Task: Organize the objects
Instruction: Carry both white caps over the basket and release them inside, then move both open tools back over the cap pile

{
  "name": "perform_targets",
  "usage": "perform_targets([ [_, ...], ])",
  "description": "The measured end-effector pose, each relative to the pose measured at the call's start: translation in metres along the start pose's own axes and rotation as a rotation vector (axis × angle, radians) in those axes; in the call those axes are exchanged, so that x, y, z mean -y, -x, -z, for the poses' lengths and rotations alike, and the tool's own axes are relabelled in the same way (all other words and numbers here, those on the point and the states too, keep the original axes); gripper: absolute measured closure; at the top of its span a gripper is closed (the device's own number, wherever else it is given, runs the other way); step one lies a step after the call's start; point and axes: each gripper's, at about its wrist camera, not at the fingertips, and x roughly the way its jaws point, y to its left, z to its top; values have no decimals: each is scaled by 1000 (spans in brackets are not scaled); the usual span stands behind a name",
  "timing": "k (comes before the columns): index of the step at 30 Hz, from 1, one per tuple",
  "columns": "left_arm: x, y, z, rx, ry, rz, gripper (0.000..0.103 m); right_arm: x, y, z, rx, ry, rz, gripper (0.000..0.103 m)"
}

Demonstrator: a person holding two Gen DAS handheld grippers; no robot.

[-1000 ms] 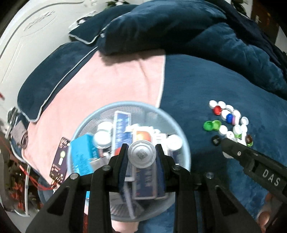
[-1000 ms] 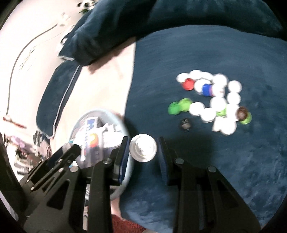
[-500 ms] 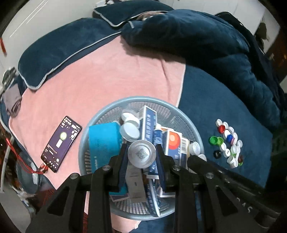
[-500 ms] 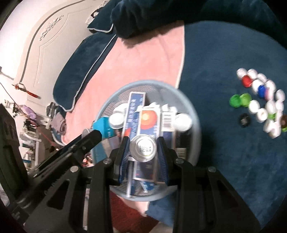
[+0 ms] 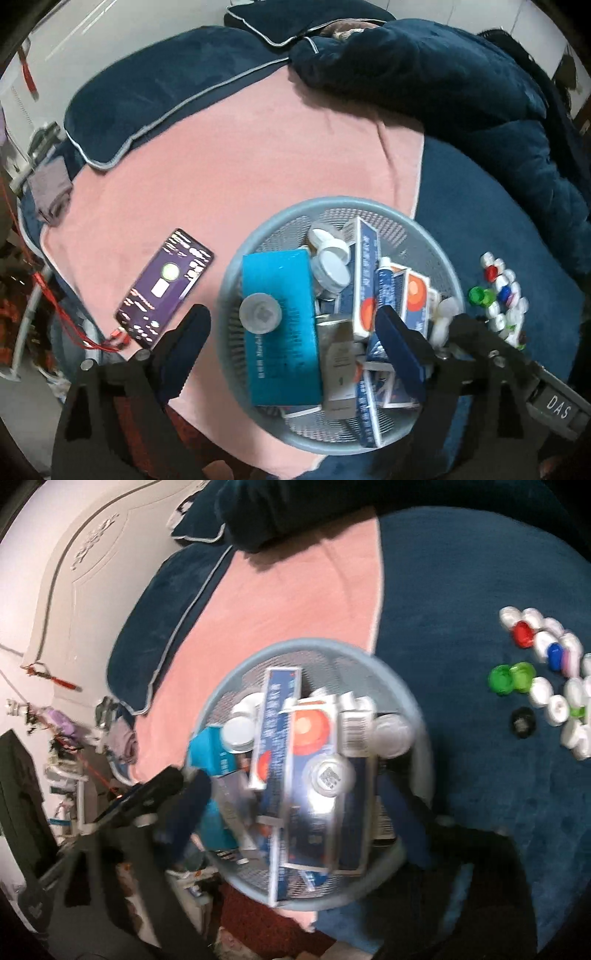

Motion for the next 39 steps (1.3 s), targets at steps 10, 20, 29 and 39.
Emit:
perform_targets([
  [10, 9, 1, 3, 2, -56, -81, 11, -5, 17, 9, 68, 170, 213, 1],
  [20, 11, 4, 3, 3, -49, -84, 11, -5, 24, 10, 74, 177, 218, 0],
  [29, 17, 6, 5, 6, -57, -81, 11, -4, 28, 12, 77, 189, 222, 0],
  [39, 29, 9, 6, 5, -73, -81, 11, 6, 34, 12, 77, 171, 231, 0],
])
